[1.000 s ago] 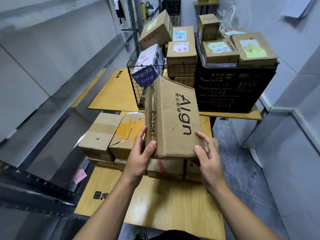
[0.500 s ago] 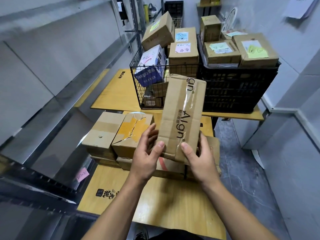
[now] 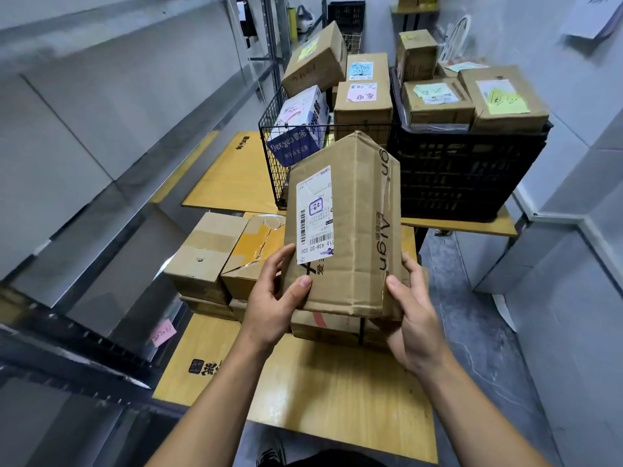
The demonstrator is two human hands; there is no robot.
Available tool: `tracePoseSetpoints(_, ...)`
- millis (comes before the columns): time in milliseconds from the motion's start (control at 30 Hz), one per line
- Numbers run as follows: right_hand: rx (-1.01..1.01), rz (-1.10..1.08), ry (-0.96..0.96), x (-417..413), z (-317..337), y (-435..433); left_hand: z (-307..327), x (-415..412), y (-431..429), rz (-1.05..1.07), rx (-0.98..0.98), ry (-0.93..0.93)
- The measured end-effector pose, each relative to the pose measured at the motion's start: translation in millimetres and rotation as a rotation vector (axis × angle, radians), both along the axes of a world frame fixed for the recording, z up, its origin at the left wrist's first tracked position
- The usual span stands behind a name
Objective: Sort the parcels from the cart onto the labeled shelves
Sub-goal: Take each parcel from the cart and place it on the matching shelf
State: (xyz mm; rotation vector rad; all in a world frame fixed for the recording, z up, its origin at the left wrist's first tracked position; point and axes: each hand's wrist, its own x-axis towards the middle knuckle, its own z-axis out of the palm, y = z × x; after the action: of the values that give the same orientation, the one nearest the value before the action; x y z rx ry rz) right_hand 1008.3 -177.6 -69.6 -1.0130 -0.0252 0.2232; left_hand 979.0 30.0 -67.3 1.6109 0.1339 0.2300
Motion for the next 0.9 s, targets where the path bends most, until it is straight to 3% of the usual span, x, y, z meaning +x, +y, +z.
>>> tracePoseSetpoints(67,-0.103,-0.012,-0.066,-1.1,-0.2,2.1,0.2,-6.2,4.2,0.039,0.018,-0.027)
tracePoseSetpoints(200,-0.590,-0.083,-0.359,-4.4,1.1,6.2,1.1,-23.3,15.4,0.135,0.116,-0.072)
tracePoseSetpoints(267,-0.721,-0.074,-0.428,-7.3,-1.0,10.4,1.9,-33.8,21.1,0.179,0.172,-0.093)
tracePoseSetpoints(600,-0.525,0.348,-0.387,-47.9,25.6,81.8,11.7,-127.2,66.4,0.515,0.370,-0.155)
tracePoseSetpoints(900,-0.395,0.635,-0.528,-174.2,20.0,176.8,15.3,-306.3,102.5,0.861,0.486,-0.064)
